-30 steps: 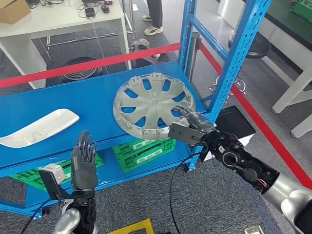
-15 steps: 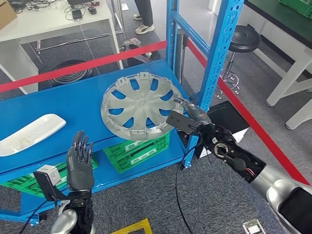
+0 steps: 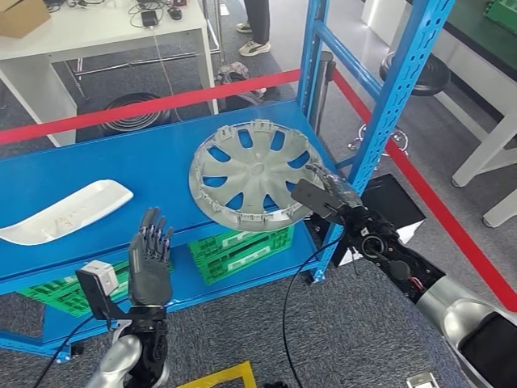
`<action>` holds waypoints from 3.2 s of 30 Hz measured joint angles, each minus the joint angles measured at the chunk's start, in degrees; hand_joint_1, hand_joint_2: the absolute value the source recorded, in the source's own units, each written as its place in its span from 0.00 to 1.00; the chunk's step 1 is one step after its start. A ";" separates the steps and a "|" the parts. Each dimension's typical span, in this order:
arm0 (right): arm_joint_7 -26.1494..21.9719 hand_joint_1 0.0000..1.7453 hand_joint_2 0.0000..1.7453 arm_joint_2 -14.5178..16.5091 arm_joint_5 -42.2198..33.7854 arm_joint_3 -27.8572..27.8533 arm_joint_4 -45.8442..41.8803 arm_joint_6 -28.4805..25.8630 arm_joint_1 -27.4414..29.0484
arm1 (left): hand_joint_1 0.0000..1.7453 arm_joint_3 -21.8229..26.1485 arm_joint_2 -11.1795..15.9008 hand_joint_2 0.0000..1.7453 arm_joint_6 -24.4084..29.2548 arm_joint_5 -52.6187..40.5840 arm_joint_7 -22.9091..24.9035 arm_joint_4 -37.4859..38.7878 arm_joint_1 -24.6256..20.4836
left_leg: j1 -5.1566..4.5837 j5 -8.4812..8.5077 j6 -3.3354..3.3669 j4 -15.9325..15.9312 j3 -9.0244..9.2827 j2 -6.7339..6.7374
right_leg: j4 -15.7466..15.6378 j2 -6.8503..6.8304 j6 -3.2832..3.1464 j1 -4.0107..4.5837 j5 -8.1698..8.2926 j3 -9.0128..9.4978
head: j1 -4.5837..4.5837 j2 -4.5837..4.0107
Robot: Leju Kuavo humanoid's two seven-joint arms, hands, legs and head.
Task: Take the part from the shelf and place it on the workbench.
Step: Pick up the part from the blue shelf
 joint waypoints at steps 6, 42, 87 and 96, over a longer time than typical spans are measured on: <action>-0.34 0.00 0.00 1.29 0.23 0.47 1.62 0.76 -0.83 | 0.00 -0.16 -0.10 0.00 -0.49 0.42 -0.13 0.60 -0.43 | -0.21 -0.76 -1.51 1.21 -0.53 0.00 | -6.30 0.13 -1.77 0.22 1.94 2.84 | -0.76 0.00; -2.62 0.00 0.00 3.52 -2.56 3.02 11.61 2.96 -3.29 | 0.00 -2.72 -0.08 0.00 -0.81 1.75 -0.88 2.58 -1.25 | 0.29 -8.53 -2.99 17.80 -7.86 0.06 | -6.39 -0.07 -2.45 -0.15 2.49 2.62 | -2.38 0.00; 0.47 0.00 0.00 9.76 16.69 15.29 2.03 13.10 -8.66 | 0.00 -3.49 -0.83 0.00 -1.04 1.23 -1.28 3.86 -1.83 | 0.19 0.47 0.01 -0.82 0.42 0.30 | 5.08 0.25 -0.53 0.27 -4.33 -2.36 | -1.38 0.00; -0.18 0.00 0.00 10.82 24.80 18.88 2.31 15.27 -9.97 | 0.00 -3.53 -1.21 0.00 -1.53 0.70 -1.14 3.98 -1.84 | -0.11 -0.25 -1.17 0.48 -0.05 0.03 | -6.23 0.19 -1.35 0.55 1.91 2.81 | -0.37 0.00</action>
